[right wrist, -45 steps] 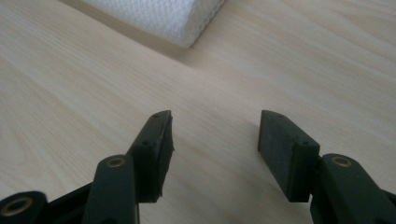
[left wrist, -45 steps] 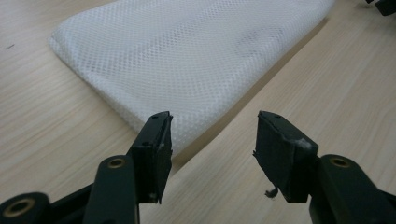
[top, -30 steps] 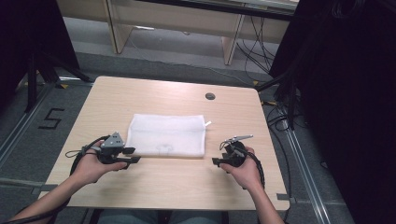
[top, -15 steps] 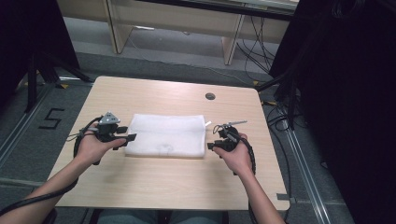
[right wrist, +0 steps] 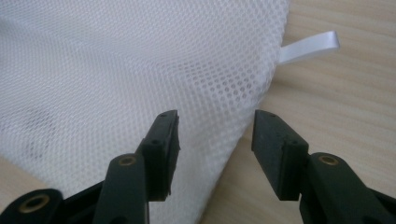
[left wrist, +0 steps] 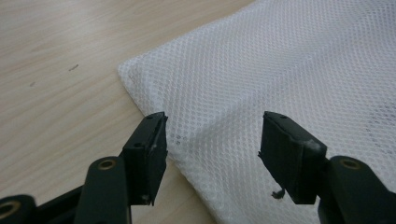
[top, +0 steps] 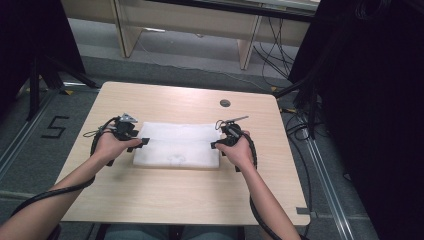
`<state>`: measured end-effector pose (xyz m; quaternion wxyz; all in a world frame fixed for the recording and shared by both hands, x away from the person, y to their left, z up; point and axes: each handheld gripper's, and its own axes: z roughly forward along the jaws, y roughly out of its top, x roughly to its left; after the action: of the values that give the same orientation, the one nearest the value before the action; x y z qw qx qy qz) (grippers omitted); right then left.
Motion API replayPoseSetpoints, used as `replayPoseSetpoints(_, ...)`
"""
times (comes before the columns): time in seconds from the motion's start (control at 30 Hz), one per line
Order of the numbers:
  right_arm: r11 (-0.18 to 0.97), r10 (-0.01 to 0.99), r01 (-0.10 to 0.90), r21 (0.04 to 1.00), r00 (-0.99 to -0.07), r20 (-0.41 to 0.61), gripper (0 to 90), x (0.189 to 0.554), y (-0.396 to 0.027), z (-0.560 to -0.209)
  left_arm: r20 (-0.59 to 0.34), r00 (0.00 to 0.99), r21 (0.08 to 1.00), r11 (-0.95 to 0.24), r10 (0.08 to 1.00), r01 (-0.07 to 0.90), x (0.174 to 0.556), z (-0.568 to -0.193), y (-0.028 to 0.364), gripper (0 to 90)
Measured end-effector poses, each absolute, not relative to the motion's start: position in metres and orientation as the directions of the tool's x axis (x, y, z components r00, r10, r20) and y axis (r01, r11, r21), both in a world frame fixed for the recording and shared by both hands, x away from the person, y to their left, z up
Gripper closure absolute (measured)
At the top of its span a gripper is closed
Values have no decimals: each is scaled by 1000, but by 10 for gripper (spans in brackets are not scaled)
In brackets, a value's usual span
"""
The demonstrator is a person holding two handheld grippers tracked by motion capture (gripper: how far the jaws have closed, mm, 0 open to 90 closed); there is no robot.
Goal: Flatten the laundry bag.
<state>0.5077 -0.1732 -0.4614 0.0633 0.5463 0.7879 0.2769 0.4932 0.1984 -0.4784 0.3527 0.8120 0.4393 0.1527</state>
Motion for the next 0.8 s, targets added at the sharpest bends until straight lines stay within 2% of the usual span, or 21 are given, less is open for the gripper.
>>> replayPoseSetpoints(0.17,240,906,830,503,-378,192,463,520,-166,-465,-97,541,702,-328,835,632,502,-480,194,415)
replayPoseSetpoints(0.3,222,917,848,481,-349,192,454,528,-163,-467,-86,539,682,-345,838,645,507,-482,190,420)
replayPoseSetpoints(0.33,233,915,844,484,-358,184,453,530,-163,-468,-85,539,680,-347,838,646,508,-483,189,430)
replayPoseSetpoints(0.37,206,927,858,471,-325,187,452,531,-160,-470,-85,543,675,-352,835,648,509,-483,188,440)
replayPoseSetpoints(0.53,224,928,862,454,-331,169,469,535,-157,-476,-75,558,651,-383,827,656,511,-486,184,509)
replayPoseSetpoints(0.57,218,931,866,450,-323,169,492,535,-156,-477,-67,556,648,-388,829,656,511,-488,183,509)
replayPoseSetpoints(0.6,275,914,844,461,-378,146,616,534,-159,-478,-67,561,637,-397,825,661,512,-490,183,556)
replayPoseSetpoints(0.63,275,914,844,461,-378,146,616,534,-159,-478,-67,561,637,-397,825,661,512,-490,183,569)
replayPoseSetpoints(0.67,296,911,843,450,-390,131,711,534,-159,-478,-64,569,631,-409,820,659,512,-491,181,584)
replayPoseSetpoints(0.73,292,911,847,444,-387,139,730,534,-159,-477,-51,580,624,-428,813,654,511,-491,180,610)
replayPoseSetpoints(0.8,274,917,859,432,-369,153,790,534,-158,-476,-31,598,618,-455,801,641,510,-491,179,670)
